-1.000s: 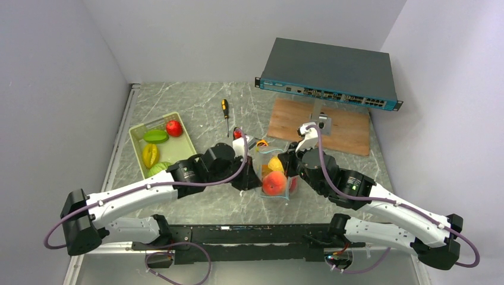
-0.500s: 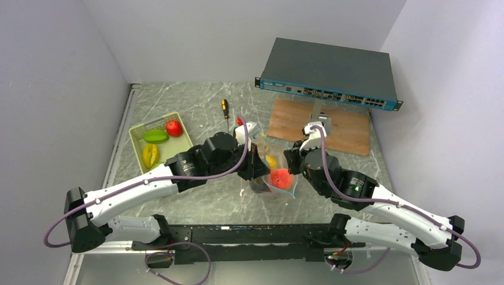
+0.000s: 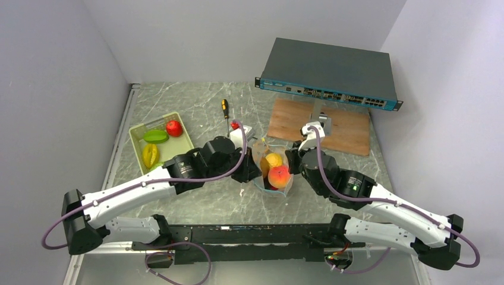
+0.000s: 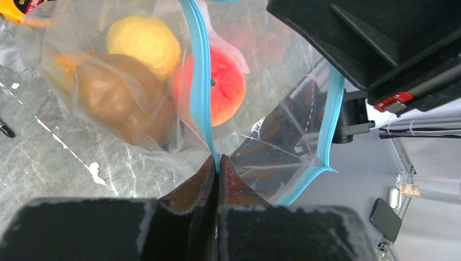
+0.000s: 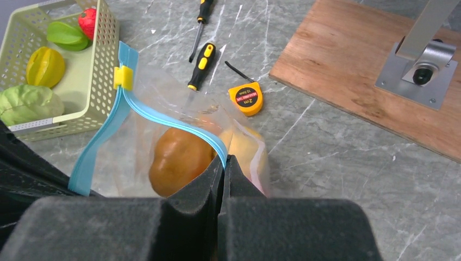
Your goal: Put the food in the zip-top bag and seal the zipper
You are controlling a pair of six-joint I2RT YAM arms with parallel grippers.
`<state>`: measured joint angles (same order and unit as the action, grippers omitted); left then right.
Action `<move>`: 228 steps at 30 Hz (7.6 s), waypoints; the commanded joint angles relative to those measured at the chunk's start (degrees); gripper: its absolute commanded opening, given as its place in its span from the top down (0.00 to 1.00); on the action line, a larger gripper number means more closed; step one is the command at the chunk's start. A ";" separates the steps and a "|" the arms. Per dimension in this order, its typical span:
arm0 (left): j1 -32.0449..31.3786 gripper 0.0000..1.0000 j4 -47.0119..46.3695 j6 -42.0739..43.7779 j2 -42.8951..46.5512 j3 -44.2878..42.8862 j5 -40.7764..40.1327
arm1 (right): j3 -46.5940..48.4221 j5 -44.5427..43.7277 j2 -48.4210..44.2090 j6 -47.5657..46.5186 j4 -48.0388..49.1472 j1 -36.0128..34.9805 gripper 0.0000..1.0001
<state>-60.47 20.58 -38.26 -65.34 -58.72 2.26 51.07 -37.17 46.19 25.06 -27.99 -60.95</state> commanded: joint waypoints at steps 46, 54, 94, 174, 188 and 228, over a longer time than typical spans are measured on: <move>62.67 0.03 30.52 36.59 -32.66 -23.43 -19.77 | 0.15 0.08 -5.87 -1.15 -0.30 -0.26 1.00; 63.87 0.10 26.90 37.47 -38.32 -20.07 -18.57 | 0.19 0.12 -5.72 -0.85 -0.31 -0.33 1.00; 57.14 0.65 30.56 34.78 -30.06 -18.76 -23.29 | -0.41 1.00 -5.67 -0.87 0.87 -0.24 1.00; -3.43 0.13 -13.87 9.03 7.02 0.33 -8.01 | 0.23 5.94 -2.24 3.63 4.04 -0.23 1.00; 12.80 0.00 3.36 9.26 25.33 7.53 -23.33 | -0.59 5.47 -2.42 3.59 3.98 -0.23 1.00; 74.08 0.16 -27.17 -9.35 -22.29 10.28 12.24 | -0.35 5.89 -0.78 -1.97 5.21 -0.16 1.00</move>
<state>13.52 0.19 -43.99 -86.63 -45.98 12.34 49.93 -31.00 45.30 24.71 -26.72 -60.95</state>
